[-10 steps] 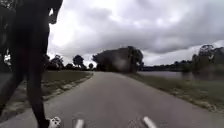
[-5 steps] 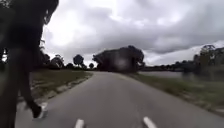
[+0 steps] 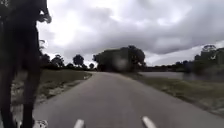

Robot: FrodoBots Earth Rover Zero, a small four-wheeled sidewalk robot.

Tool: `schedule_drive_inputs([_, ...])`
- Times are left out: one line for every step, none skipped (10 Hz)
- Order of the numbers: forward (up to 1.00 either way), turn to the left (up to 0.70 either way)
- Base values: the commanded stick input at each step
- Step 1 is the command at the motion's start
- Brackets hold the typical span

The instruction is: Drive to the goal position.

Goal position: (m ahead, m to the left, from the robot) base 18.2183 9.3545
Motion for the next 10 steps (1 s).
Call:
schedule_drive_inputs([0.70,0.00])
schedule_drive_inputs([0.70,0.05])
schedule_drive_inputs([0.70,0.15])
schedule_drive_inputs([0.70,0.26])
schedule_drive_inputs([0.70,0.18])
schedule_drive_inputs([0.70,0.09])
schedule_drive_inputs([0.70,0.00])
schedule_drive_inputs([0.70,0.00])
schedule_drive_inputs([0.70,0.00])
schedule_drive_inputs([0.70,0.00])
